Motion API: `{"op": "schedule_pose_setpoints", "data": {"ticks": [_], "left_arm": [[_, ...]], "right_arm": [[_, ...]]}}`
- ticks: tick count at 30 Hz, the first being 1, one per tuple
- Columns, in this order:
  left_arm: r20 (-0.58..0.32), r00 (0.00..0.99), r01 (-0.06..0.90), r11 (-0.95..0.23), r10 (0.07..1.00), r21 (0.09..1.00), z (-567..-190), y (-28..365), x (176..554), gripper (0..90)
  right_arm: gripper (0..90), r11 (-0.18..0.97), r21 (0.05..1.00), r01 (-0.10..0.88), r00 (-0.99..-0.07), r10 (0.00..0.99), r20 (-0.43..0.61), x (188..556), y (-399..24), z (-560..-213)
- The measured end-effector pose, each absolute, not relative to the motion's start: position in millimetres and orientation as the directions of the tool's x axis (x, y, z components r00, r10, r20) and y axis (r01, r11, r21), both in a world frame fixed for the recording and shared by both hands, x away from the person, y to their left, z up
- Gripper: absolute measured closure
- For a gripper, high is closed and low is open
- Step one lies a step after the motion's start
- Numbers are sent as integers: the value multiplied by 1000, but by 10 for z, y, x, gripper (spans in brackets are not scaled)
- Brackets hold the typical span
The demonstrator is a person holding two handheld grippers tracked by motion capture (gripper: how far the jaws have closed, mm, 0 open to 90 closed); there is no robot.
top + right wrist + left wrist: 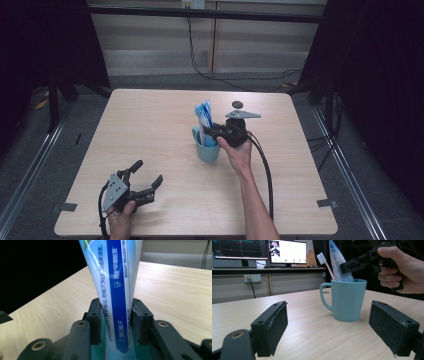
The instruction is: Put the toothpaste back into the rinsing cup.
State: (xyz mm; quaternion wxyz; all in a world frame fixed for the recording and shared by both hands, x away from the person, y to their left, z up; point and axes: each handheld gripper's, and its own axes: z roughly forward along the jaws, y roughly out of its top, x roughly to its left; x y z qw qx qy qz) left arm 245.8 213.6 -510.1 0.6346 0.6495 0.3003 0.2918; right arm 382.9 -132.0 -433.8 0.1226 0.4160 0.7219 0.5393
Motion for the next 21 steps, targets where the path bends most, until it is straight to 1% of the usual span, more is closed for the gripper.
{"op": "schedule_pose_setpoints", "data": {"ticks": [6, 11, 12, 13, 14, 16, 21], "left_arm": [[-2, 649, 20, -14, 760, 1000, -5101, 2135, 2459, 155], [-3, 649, 20, -14, 761, 1000, -5101, 2134, 2459, 155], [-1, 649, 20, -16, 760, 1000, -5101, 2135, 2460, 155], [-1, 649, 21, -16, 760, 1000, -5101, 2135, 2460, 155], [-1, 649, 20, -16, 760, 1000, -5101, 2135, 2460, 155], [-2, 649, 21, -16, 761, 1000, -5101, 2134, 2460, 155], [-1, 650, 21, -17, 760, 1000, -5100, 2135, 2460, 155]], "right_arm": [[634, 63, 883, 466, -626, 728, 278, 3818, -1336, -4341], [597, 53, 883, 466, -626, 726, 286, 3820, -1342, -4336], [610, 46, 886, 461, -624, 727, 287, 3818, -1349, -4326], [594, 41, 890, 454, -632, 719, 289, 3819, -1359, -4317], [552, 38, 890, 454, -626, 724, 289, 3815, -1364, -4298], [541, 44, 888, 457, -628, 723, 287, 3816, -1371, -4267], [443, 37, 890, 455, -626, 724, 290, 3809, -1378, -4229]]}}
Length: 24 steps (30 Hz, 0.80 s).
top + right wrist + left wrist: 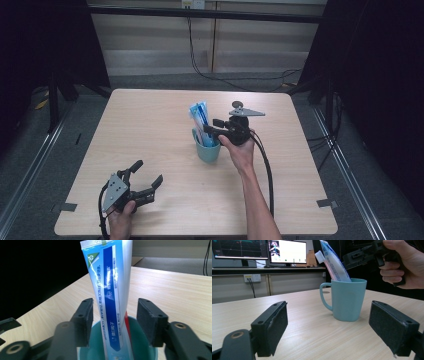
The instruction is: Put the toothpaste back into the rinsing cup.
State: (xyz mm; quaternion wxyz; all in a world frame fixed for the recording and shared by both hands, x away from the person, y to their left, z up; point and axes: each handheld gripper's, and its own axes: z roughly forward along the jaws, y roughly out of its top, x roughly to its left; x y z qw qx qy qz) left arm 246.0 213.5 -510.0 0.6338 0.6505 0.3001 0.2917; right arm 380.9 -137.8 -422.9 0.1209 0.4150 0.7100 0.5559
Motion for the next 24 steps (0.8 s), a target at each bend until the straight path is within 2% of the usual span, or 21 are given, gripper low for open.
{"op": "schedule_pose_setpoints", "data": {"ticks": [5, 7, 12, 24], "left_arm": [[-1, 650, 20, -16, 760, 1000, -5101, 2135, 2460, 155], [-3, 650, 20, -14, 760, 1000, -5101, 2135, 2459, 155], [-3, 651, 20, -14, 759, 1000, -5101, 2134, 2460, 155], [-1, 651, 21, -16, 759, 1000, -5101, 2135, 2460, 155]], "right_arm": [[381, 27, 889, 457, -625, 721, 300, 3803, -1391, -4225], [309, 27, 890, 455, -624, 722, 297, 3797, -1386, -4217], [225, 2, 892, 452, -616, 724, 311, 3767, -1404, -4192], [164, 4, 899, 438, -594, 752, 286, 3667, -1503, -4097]]}}
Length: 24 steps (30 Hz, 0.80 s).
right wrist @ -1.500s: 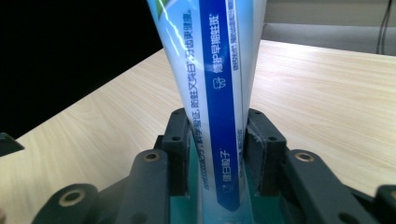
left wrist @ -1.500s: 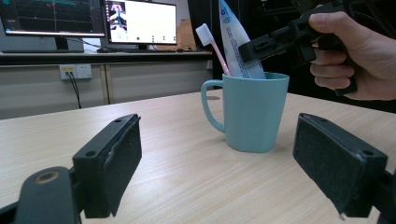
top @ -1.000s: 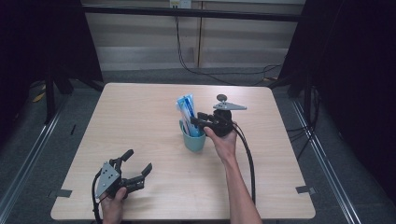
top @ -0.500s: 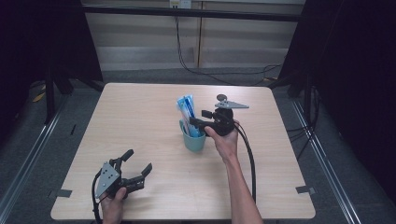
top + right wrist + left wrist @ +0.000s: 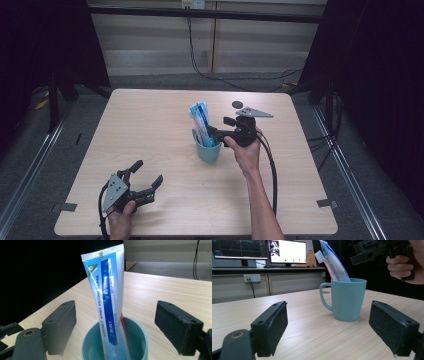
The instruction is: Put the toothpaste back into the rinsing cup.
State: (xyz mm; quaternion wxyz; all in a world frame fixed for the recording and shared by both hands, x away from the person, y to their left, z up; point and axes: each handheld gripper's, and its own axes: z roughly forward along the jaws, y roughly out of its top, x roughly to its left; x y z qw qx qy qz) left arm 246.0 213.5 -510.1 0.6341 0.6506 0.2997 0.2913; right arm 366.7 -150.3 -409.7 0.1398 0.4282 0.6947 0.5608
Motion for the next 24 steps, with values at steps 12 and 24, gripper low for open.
{"op": "schedule_pose_setpoints", "data": {"ticks": [12, 24], "left_arm": [[-1, 651, 21, -16, 759, 1000, -5101, 2134, 2460, 155], [-1, 650, 21, -16, 760, 1000, -5101, 2135, 2460, 155]], "right_arm": [[135, -2, 903, 430, -567, 777, 272, 3542, -1635, -4123], [136, -12, 906, 423, -544, 796, 265, 3413, -1778, -4147]]}}
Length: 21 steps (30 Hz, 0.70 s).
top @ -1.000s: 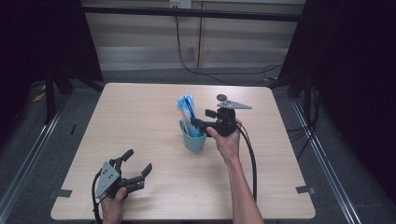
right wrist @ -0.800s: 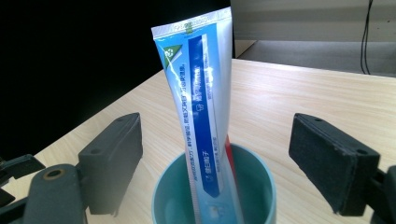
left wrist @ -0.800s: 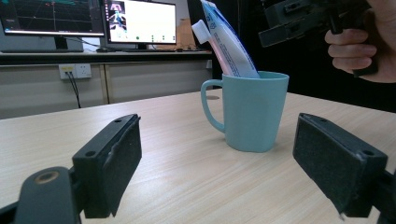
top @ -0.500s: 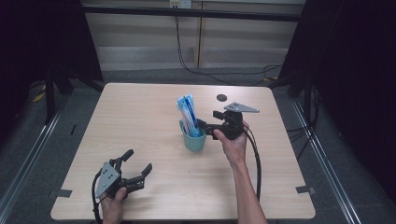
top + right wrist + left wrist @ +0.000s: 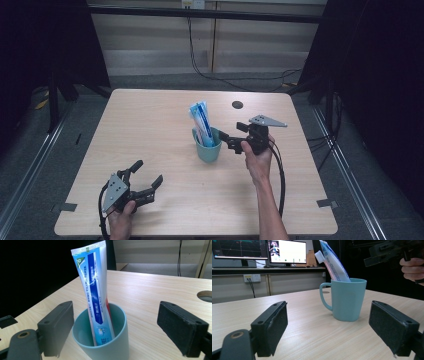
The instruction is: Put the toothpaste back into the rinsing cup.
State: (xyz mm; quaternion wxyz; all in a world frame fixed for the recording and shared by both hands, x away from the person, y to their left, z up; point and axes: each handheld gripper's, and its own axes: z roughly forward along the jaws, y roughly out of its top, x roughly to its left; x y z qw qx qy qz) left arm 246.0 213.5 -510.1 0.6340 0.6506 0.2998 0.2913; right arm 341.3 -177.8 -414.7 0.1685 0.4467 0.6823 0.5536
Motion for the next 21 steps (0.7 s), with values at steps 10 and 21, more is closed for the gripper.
{"op": "schedule_pose_setpoints", "data": {"ticks": [10, 21], "left_arm": [[-1, 650, 21, -16, 760, 1000, -5101, 2134, 2460, 155], [-2, 650, 21, -16, 760, 1000, -5101, 2134, 2460, 155]], "right_arm": [[136, -20, 909, 417, -520, 815, 257, 3302, -1908, -4158], [137, -5, 915, 404, -483, 848, 218, 3125, -2054, -4216]]}}
